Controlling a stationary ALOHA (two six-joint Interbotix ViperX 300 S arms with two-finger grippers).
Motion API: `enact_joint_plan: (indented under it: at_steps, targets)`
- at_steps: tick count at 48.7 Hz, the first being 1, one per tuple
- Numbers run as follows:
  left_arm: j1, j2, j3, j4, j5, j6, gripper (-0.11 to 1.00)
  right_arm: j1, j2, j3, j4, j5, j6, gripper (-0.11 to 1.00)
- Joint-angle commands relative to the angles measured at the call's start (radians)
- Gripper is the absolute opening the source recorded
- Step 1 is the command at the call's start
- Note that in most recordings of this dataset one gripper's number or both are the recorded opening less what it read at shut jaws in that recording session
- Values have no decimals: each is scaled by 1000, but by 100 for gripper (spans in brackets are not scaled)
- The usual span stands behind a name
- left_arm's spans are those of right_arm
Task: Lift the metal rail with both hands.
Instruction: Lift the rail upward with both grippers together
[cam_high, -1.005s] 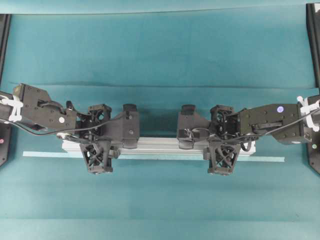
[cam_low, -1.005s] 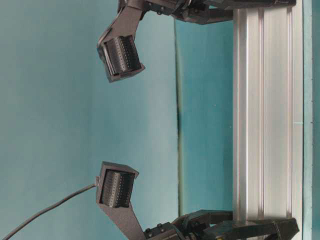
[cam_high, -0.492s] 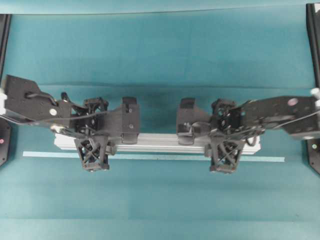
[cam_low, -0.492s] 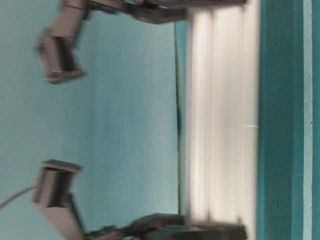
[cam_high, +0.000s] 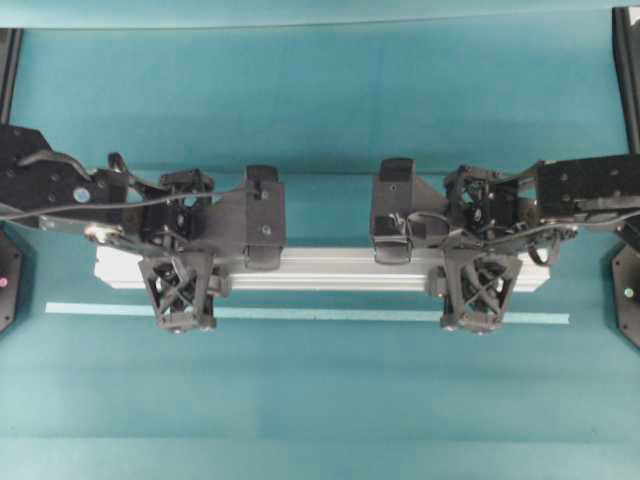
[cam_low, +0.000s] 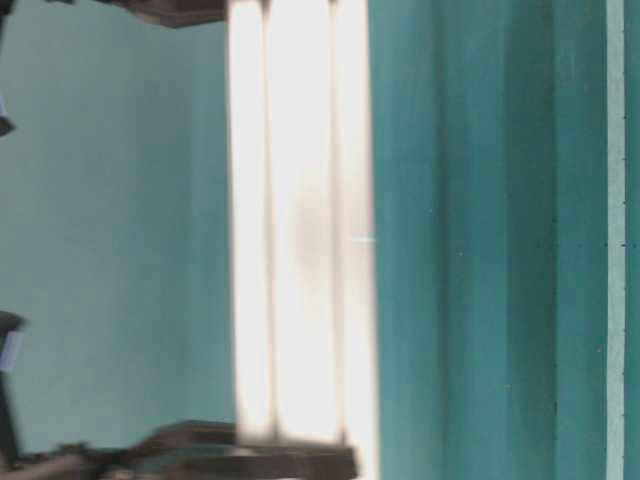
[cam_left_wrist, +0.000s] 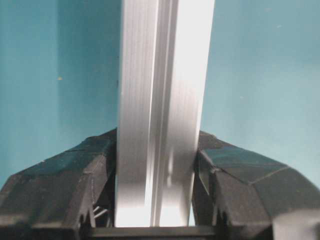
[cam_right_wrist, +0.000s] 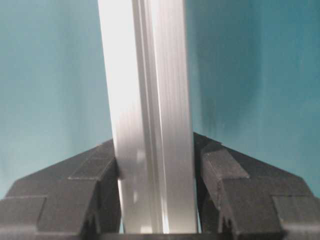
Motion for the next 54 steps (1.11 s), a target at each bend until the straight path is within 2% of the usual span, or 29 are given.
enact_joint_plan:
  at_steps: [1, 19, 54]
  targets:
    - [2, -34, -66, 3, 37, 2, 36, 3, -14, -54, 3, 40, 6, 39]
    - [2, -37, -189, 3, 163, 2, 36, 11, -23, -224, 3, 239, 6, 39]
    - [0, -43, -463, 3, 387, -2, 36, 43, -14, -480, 0, 456, 25, 39]
